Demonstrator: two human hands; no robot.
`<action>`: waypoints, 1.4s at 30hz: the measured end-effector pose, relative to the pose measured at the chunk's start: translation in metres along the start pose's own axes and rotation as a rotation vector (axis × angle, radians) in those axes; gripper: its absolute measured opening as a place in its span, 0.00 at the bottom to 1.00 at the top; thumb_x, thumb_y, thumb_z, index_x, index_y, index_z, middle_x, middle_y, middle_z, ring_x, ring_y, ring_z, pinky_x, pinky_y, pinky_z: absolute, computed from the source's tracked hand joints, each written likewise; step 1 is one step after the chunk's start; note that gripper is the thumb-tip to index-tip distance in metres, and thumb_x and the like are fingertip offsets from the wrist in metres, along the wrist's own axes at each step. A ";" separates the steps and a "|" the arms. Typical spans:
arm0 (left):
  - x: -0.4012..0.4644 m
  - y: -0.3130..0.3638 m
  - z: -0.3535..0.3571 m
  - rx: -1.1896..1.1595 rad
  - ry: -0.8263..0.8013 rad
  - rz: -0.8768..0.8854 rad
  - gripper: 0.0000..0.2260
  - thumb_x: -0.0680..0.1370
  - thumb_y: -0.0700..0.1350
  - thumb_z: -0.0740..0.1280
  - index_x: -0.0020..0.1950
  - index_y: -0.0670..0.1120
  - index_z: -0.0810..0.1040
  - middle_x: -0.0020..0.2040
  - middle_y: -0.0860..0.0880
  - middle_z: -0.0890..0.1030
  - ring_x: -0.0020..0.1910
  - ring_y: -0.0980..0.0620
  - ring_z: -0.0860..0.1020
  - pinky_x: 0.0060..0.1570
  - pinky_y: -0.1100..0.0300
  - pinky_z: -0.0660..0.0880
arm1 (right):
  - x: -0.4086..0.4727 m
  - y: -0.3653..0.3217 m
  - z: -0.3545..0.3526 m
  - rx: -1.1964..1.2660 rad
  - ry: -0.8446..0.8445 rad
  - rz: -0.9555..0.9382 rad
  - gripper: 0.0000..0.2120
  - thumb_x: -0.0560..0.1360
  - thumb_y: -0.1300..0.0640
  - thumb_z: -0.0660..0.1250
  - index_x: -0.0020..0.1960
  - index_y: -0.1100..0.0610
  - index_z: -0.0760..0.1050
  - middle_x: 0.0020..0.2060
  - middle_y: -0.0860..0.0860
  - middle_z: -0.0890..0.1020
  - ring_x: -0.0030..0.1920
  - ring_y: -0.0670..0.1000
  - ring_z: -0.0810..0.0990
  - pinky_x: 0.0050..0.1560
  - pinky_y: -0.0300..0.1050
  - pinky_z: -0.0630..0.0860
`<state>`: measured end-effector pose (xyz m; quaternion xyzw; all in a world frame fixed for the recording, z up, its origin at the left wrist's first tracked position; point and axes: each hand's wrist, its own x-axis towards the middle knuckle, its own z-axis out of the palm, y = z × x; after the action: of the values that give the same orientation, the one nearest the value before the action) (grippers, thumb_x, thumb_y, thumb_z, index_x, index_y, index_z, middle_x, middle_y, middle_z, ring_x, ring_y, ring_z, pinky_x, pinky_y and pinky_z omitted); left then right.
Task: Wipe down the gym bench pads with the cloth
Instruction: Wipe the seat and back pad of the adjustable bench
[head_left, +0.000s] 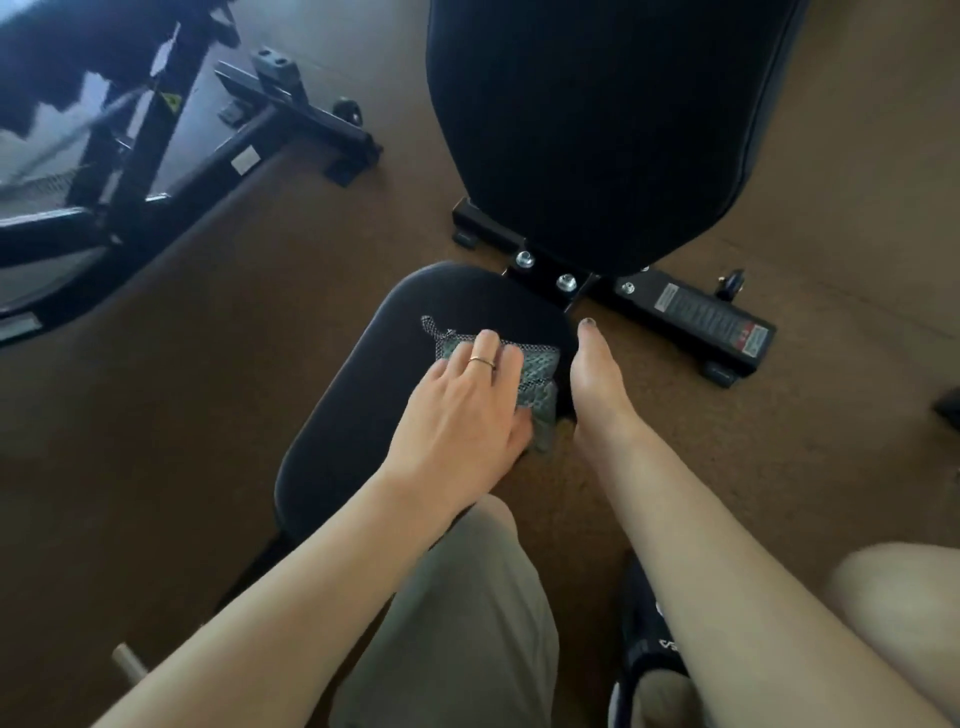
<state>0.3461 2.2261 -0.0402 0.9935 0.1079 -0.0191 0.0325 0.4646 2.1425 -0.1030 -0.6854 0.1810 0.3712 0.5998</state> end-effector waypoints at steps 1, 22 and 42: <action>0.004 0.003 0.006 0.009 -0.019 0.037 0.26 0.83 0.55 0.59 0.77 0.44 0.64 0.74 0.43 0.68 0.72 0.43 0.69 0.70 0.50 0.70 | 0.008 0.005 0.002 0.007 -0.009 -0.014 0.40 0.68 0.25 0.54 0.77 0.39 0.64 0.76 0.50 0.68 0.72 0.59 0.70 0.71 0.66 0.67; 0.060 -0.019 0.030 -0.145 -0.182 -0.081 0.28 0.86 0.54 0.42 0.84 0.46 0.40 0.84 0.49 0.39 0.82 0.54 0.38 0.80 0.56 0.38 | 0.002 0.012 0.007 -0.266 0.169 -0.411 0.17 0.87 0.47 0.48 0.70 0.51 0.68 0.61 0.53 0.77 0.58 0.52 0.75 0.55 0.48 0.67; 0.034 -0.029 0.025 -0.146 -0.182 -0.046 0.28 0.86 0.55 0.42 0.83 0.45 0.39 0.83 0.48 0.38 0.82 0.53 0.37 0.81 0.54 0.40 | 0.004 0.021 0.016 -0.269 0.316 -0.494 0.15 0.87 0.48 0.50 0.66 0.50 0.72 0.53 0.51 0.80 0.53 0.50 0.78 0.53 0.50 0.75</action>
<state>0.3725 2.2599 -0.0686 0.9799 0.1283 -0.1019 0.1140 0.4485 2.1537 -0.1204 -0.8309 0.0496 0.1239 0.5402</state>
